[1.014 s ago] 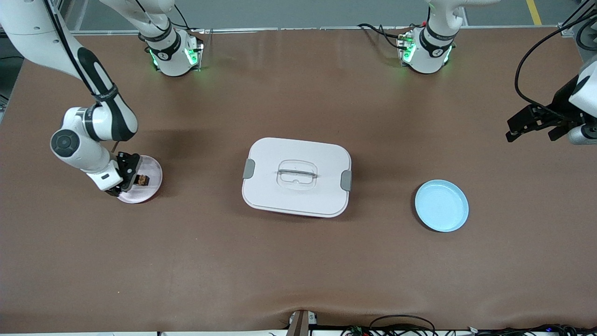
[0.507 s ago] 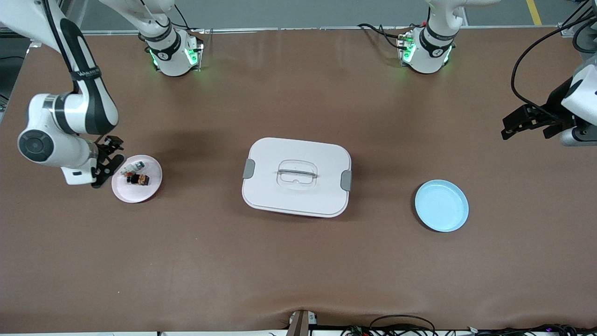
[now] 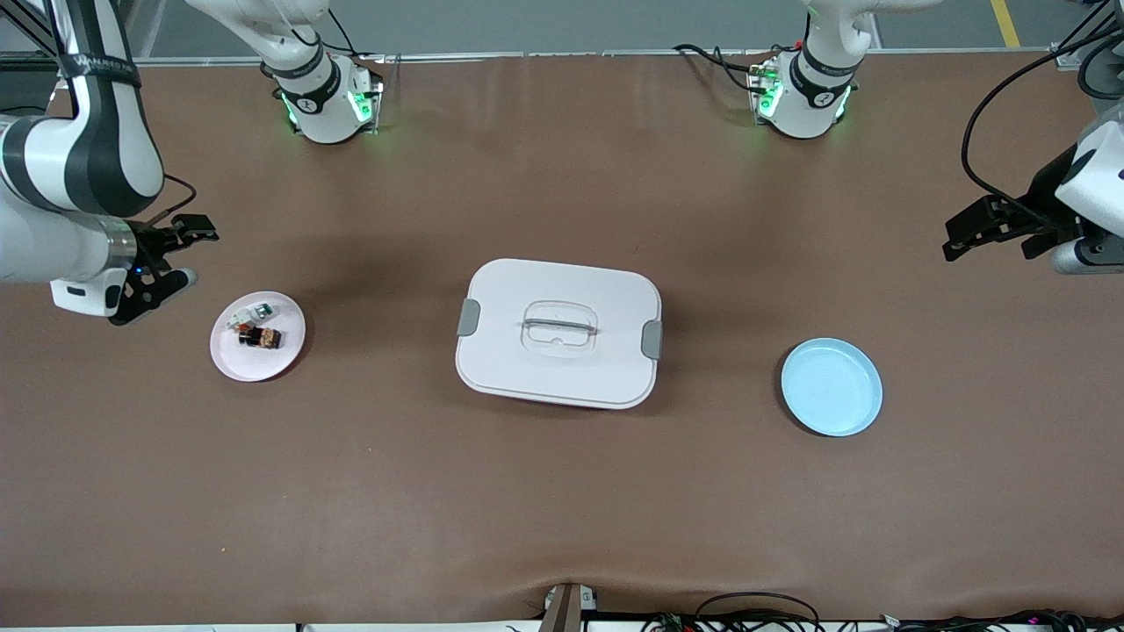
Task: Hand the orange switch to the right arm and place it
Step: 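Open the right gripper and lift it away from the plate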
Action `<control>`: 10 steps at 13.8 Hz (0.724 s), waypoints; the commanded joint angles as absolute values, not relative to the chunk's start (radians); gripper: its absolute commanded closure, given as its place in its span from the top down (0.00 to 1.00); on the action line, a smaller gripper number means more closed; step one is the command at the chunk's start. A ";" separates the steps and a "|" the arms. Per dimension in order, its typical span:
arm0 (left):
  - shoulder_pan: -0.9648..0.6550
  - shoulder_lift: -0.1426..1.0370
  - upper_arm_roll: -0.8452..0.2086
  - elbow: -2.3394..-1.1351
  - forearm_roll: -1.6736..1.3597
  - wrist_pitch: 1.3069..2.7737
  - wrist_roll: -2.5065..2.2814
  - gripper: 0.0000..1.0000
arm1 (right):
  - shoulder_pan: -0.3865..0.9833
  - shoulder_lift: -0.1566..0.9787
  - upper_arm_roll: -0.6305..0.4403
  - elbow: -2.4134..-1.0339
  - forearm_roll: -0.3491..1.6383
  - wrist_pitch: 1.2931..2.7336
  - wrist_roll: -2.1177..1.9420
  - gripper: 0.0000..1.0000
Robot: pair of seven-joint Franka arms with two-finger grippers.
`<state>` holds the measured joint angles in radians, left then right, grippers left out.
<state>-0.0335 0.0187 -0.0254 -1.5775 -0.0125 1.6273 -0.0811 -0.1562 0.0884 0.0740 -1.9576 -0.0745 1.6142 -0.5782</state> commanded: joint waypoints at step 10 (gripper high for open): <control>-0.037 0.026 -0.026 -1.554 -0.014 1.605 -0.091 1.00 | -0.031 0.026 0.061 -1.821 -0.006 1.492 -0.149 1.00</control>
